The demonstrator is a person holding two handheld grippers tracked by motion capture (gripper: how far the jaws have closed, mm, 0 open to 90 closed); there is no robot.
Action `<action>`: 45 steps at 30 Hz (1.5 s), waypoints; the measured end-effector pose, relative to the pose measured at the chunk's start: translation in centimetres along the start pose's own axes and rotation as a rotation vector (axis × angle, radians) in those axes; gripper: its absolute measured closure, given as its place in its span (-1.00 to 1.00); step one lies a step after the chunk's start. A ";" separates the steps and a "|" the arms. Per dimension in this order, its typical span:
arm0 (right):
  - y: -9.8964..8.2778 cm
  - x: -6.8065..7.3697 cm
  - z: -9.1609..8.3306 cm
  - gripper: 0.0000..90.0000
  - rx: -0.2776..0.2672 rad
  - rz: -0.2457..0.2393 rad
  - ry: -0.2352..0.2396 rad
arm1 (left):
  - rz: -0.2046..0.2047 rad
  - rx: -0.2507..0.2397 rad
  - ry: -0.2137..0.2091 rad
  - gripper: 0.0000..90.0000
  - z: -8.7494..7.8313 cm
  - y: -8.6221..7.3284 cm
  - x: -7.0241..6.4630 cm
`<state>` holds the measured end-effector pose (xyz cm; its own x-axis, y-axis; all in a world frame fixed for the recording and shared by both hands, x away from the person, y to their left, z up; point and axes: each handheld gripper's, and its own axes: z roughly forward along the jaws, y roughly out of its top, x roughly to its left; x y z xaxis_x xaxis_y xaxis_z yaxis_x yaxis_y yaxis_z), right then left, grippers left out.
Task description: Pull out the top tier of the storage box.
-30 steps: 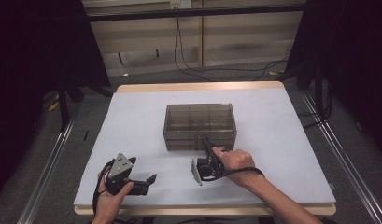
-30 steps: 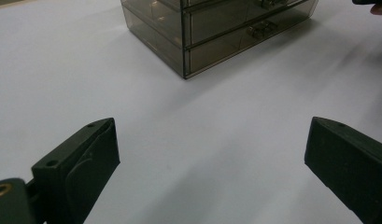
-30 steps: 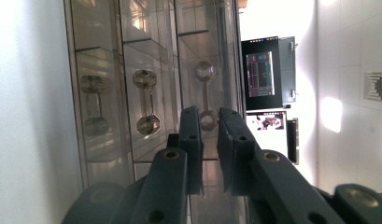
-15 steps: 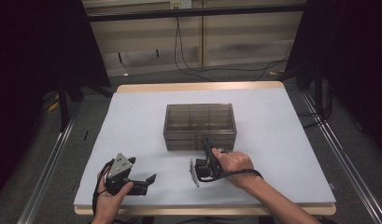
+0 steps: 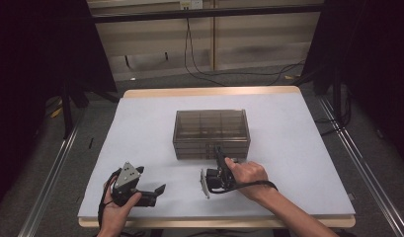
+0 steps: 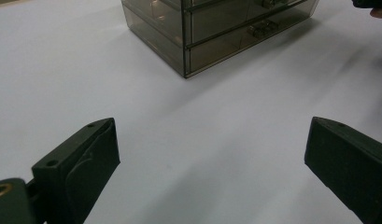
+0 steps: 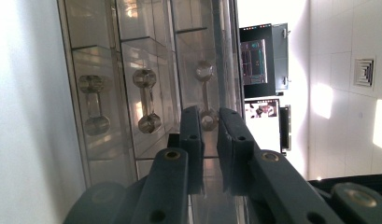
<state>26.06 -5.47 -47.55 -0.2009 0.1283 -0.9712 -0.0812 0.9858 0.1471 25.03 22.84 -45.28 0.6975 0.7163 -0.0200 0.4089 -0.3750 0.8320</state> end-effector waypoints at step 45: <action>0.1 0.1 0.3 0.77 0.023 0.012 -0.009 | 0.003 -0.001 0.002 -0.93 -0.1 0.0 0.0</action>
<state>26.30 -5.32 -47.69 -0.1928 0.1407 -0.9711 -0.0560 0.9865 0.1540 24.99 22.93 -45.20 0.6973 0.7166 -0.0166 0.4063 -0.3760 0.8328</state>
